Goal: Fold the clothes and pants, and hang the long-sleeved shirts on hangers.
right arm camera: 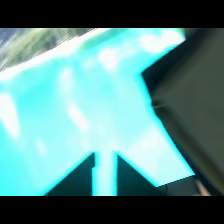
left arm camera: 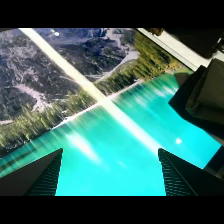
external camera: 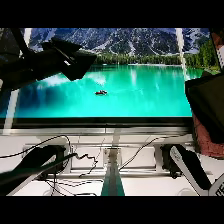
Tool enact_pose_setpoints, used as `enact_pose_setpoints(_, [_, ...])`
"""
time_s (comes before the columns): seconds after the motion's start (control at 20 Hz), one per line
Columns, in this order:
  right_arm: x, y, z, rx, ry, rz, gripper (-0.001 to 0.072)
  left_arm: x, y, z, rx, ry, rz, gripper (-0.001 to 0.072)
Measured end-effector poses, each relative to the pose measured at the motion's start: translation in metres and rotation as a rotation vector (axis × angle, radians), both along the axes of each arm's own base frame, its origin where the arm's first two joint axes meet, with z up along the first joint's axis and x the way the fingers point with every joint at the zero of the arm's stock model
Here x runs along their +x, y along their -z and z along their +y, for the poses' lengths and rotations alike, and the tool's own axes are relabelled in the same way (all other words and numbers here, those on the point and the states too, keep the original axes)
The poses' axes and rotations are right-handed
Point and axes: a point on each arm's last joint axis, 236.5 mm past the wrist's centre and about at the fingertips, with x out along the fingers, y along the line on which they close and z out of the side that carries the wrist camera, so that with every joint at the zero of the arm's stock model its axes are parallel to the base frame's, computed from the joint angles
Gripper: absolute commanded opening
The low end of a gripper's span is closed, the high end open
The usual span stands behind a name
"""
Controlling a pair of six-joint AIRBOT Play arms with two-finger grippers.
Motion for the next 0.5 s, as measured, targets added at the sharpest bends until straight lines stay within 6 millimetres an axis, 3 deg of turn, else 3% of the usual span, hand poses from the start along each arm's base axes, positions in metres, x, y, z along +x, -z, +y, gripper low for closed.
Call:
enact_pose_setpoints(0.2, [-0.005,0.01,0.062,-0.048,-0.247,0.075,0.0015,0.0,0.0,0.0,0.0,0.0,0.0,0.0696])
enact_pose_setpoints(0.35, [-0.012,0.014,0.089,-0.093,-0.373,0.108,0.0015,0.0,0.0,0.0,0.0,0.0,0.0,0.0696])
enact_pose_setpoints(0.5, [-0.013,0.014,0.103,-0.119,-0.439,0.105,0.0015,0.0,0.0,0.0,0.0,0.0,0.0,0.0696])
